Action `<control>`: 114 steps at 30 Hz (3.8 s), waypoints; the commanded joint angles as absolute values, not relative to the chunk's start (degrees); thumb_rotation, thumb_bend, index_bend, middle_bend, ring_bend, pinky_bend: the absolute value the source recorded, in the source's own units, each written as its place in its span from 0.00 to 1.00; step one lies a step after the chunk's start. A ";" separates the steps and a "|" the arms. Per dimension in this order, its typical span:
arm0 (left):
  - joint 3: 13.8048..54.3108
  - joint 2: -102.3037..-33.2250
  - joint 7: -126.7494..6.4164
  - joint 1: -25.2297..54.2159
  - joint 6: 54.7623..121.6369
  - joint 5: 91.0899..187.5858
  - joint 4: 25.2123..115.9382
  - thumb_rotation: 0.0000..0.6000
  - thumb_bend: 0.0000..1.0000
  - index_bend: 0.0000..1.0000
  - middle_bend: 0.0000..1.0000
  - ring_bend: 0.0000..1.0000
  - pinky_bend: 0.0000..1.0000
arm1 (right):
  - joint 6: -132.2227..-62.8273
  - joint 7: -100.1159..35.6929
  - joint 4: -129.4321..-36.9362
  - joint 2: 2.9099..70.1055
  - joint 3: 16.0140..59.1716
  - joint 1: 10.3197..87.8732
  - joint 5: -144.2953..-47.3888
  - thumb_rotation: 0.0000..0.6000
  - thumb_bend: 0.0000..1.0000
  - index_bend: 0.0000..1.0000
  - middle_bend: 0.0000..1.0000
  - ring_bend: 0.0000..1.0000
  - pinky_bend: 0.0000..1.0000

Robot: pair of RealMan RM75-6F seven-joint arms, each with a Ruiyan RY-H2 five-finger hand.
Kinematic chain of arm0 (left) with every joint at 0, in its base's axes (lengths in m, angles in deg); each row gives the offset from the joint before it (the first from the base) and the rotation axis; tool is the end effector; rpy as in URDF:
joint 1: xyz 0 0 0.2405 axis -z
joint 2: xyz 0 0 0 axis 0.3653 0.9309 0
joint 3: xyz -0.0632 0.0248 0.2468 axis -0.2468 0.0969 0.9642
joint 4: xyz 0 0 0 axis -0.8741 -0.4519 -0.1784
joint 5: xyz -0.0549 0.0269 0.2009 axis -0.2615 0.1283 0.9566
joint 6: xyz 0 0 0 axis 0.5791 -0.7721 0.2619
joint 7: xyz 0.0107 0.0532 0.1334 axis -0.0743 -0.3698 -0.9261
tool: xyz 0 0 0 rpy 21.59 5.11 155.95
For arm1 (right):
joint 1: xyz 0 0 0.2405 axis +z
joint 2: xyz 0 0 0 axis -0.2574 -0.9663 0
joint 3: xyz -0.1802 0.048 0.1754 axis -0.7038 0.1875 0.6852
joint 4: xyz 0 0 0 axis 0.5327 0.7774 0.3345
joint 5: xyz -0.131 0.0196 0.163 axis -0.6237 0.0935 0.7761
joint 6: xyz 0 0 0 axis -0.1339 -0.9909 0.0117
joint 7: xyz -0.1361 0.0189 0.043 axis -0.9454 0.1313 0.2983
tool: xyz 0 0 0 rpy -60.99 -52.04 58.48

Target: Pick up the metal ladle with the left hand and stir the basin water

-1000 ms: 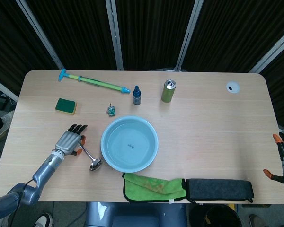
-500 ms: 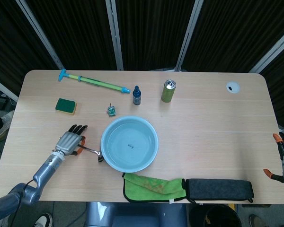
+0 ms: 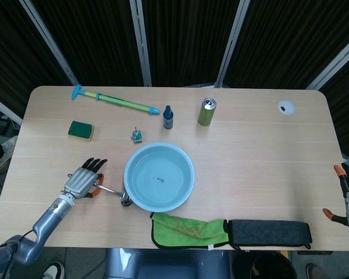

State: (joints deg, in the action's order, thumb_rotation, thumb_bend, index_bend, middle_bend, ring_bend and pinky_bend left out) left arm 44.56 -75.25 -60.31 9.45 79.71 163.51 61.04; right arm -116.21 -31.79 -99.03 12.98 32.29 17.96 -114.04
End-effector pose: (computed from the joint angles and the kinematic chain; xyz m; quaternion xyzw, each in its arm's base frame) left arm -0.2822 0.2951 -0.0234 -0.7912 -0.3568 -0.2784 0.4113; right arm -0.3393 -0.1785 0.1943 0.5711 -0.3917 0.3441 0.6340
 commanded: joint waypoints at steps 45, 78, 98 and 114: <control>49.37 -60.99 -57.30 10.24 87.22 177.97 89.03 1.00 0.46 0.60 0.00 0.00 0.00 | -119.76 -29.21 -99.03 12.18 31.42 16.31 -117.35 1.00 0.00 0.00 0.00 0.00 0.00; 40.74 -63.22 -57.60 16.54 80.15 167.45 81.29 1.00 0.46 0.61 0.00 0.00 0.00 | -118.10 -29.92 -98.83 12.44 31.63 17.03 -116.58 1.00 0.00 0.00 0.00 0.00 0.00; 38.54 -72.86 -52.69 21.89 73.12 163.62 69.26 1.00 0.46 0.61 0.00 0.00 0.00 | -117.02 -29.12 -98.46 12.23 31.63 17.51 -116.30 1.00 0.00 0.00 0.00 0.00 0.00; 38.72 -74.34 -52.44 23.30 70.36 161.43 66.72 1.00 0.45 0.61 0.00 0.00 0.00 | -117.31 -29.02 -98.46 12.26 31.54 17.43 -116.53 1.00 0.00 0.00 0.00 0.00 0.00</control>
